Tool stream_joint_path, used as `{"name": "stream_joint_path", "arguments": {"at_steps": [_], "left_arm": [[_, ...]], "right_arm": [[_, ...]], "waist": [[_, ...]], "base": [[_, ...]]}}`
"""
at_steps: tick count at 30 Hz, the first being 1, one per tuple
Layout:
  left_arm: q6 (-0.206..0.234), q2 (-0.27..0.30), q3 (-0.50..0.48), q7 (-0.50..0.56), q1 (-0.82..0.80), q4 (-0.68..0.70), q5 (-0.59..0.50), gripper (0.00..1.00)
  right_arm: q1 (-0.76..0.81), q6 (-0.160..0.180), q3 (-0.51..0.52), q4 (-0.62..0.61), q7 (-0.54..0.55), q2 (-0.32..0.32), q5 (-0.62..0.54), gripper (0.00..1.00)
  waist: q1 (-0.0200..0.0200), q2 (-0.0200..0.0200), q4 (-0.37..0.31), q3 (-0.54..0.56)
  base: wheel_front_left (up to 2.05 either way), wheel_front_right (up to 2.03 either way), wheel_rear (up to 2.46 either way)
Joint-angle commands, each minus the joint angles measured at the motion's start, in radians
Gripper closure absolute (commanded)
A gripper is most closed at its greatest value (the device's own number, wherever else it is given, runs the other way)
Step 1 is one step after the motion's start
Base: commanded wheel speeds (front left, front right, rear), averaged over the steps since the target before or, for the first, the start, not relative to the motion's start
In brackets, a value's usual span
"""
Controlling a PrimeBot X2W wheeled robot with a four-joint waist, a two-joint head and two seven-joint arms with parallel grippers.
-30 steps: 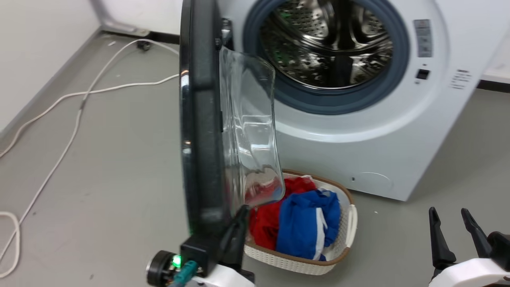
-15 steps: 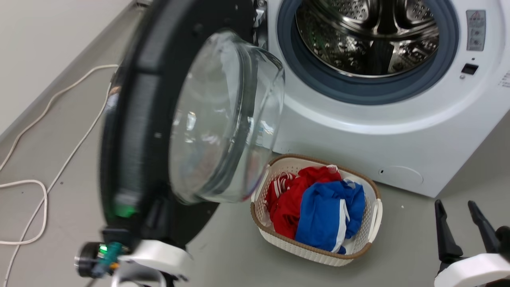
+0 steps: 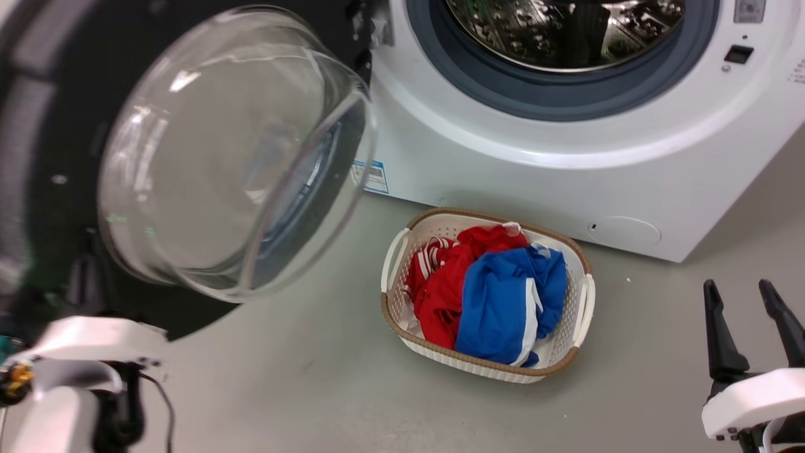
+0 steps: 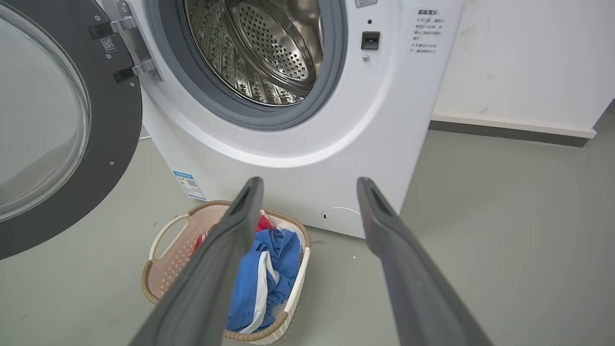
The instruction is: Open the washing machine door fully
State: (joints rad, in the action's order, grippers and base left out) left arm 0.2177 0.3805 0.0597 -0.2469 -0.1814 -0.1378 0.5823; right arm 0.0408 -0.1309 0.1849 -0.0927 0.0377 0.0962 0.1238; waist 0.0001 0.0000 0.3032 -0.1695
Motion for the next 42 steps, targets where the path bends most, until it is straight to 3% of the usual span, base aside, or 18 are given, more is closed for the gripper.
{"name": "stream_joint_path", "arguments": {"at_steps": [1,8,17,31,37,42], "left_arm": [[-0.008,0.024,-0.033,-0.007,-0.025,-0.034,0.012,1.00],[-0.033,0.068,-0.090,-0.013,-0.070,-0.131,0.032,1.00],[-0.055,0.061,-0.094,-0.018,-0.045,-0.170,0.011,1.00],[0.020,-0.039,0.056,0.034,0.185,0.124,-0.078,1.00],[0.015,-0.048,0.149,0.089,0.203,0.242,-0.126,1.00],[-0.004,-0.052,0.214,0.121,0.161,0.233,-0.159,1.00]], "right_arm": [[-0.016,0.000,-0.001,-0.002,0.002,0.008,0.003,0.00],[-0.034,0.000,0.001,0.008,-0.001,0.013,0.002,0.00],[-0.023,0.000,0.006,0.031,-0.010,-0.002,0.001,0.00],[0.034,0.000,-0.022,0.067,-0.029,-0.036,-0.003,0.00],[0.042,0.000,-0.039,0.068,-0.027,-0.043,0.000,0.00],[0.030,0.000,-0.072,0.077,-0.026,-0.045,-0.002,0.00]], "waist": [[-0.0001,0.0000,-0.013,-0.014],[-0.0001,0.0000,-0.026,-0.024],[-0.0001,0.0000,-0.015,0.017],[-0.0001,0.0000,-0.024,0.160],[-0.0001,0.0000,-0.046,0.182],[-0.0001,0.0000,-0.098,0.193]], "base": [[0.00,0.00,0.00],[0.00,0.00,0.00],[0.00,0.00,0.00],[0.00,0.00,0.00],[0.00,0.00,0.00],[0.00,0.00,0.00]]}}
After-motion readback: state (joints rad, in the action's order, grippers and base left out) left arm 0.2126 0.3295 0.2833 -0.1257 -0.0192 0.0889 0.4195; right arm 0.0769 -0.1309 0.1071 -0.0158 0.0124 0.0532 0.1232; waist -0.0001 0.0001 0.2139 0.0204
